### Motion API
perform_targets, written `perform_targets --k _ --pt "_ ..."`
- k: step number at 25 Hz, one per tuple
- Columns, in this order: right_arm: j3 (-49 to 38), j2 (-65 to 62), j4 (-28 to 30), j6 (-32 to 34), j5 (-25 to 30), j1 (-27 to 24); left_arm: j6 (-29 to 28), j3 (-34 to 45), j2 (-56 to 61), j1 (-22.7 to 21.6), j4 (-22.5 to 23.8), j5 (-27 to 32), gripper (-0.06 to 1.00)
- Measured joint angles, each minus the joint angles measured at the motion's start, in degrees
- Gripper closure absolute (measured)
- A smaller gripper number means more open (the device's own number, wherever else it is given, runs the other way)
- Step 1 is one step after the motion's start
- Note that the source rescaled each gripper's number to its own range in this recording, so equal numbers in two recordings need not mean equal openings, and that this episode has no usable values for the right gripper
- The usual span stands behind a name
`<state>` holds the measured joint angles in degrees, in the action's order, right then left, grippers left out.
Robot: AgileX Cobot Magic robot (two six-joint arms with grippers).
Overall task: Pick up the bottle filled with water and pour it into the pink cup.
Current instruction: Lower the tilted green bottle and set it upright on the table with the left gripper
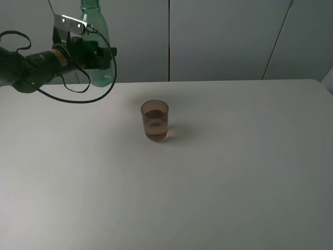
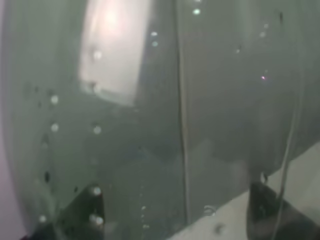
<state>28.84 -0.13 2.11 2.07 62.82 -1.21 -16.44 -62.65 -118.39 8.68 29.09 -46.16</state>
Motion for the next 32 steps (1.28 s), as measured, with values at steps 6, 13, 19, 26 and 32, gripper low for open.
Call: perform_targets --k 6,13,19,26,32 --pt "0.0 0.0 0.0 0.0 0.0 0.0 5.7 11.8 1.8 -3.5 -13.4 -9.3 0.94" --pt "0.0 0.0 0.0 0.0 0.0 0.0 7.4 13.3 -2.2 -5.7 -17.0 -15.6 0.94" --pt "0.0 0.0 0.0 0.0 0.0 0.0 6.9 12.8 -7.8 -5.7 -17.0 -17.4 0.94" --pt "0.0 0.0 0.0 0.0 0.0 0.0 6.4 11.0 -9.3 -5.7 -15.3 -18.6 0.94" --pt "0.0 0.0 0.0 0.0 0.0 0.0 7.5 10.9 -10.6 -5.7 -14.4 -18.7 0.94"
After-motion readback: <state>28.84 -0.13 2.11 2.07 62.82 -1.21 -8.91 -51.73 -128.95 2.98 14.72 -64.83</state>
